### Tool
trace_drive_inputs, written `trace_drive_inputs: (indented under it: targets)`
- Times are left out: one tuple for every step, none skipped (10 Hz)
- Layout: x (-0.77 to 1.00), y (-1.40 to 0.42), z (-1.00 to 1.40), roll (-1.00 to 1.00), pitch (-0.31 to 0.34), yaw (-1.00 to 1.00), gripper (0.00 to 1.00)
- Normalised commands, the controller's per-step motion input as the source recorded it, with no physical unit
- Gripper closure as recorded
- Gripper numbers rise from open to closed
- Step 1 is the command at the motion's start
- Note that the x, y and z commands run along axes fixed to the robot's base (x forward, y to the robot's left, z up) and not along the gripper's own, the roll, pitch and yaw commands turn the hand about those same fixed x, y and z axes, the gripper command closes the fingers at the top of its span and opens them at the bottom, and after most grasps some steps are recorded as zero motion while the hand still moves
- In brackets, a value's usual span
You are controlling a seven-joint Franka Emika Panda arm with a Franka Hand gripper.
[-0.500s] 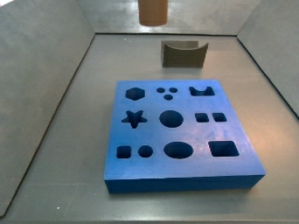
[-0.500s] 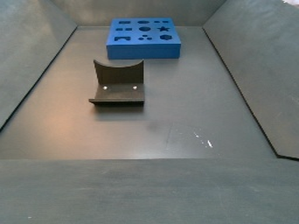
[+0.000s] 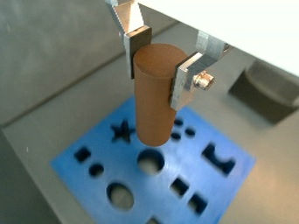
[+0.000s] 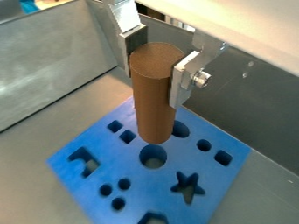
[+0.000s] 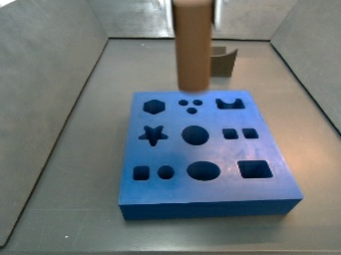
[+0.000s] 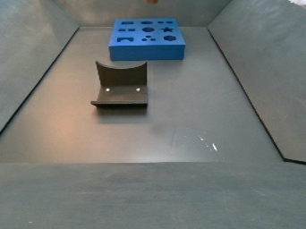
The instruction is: Insert the round object.
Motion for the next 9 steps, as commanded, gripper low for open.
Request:
trace_drive_inputs:
  targets:
    - [0.74, -0.58, -0.94, 0.14, -0.081, -0.09, 1.00]
    - [0.48, -0.39, -0.64, 0.33, 0.039, -0.04, 1.00]
    - [0.10, 0.00, -0.49, 0.36, 0.124, -0.05, 1.00]
    - [0.00, 0.09, -0.41, 0.26, 0.107, -0.02, 1.00]
    - [0.00, 0.17, -0.29, 0.23, 0.109, -0.01, 1.00]
    - [0.00, 0.13, -0.22, 0.27, 0.053, 0.00, 1.00]
    - [0.00, 0.10, -0.17, 0.17, 0.050, 0.00, 1.00]
    - [-0.10, 0.07, -0.07, 0.06, 0.010, -0.06, 1.00]
    - [0.00, 0.00, -0.17, 0.00, 0.000, -0.11, 1.00]
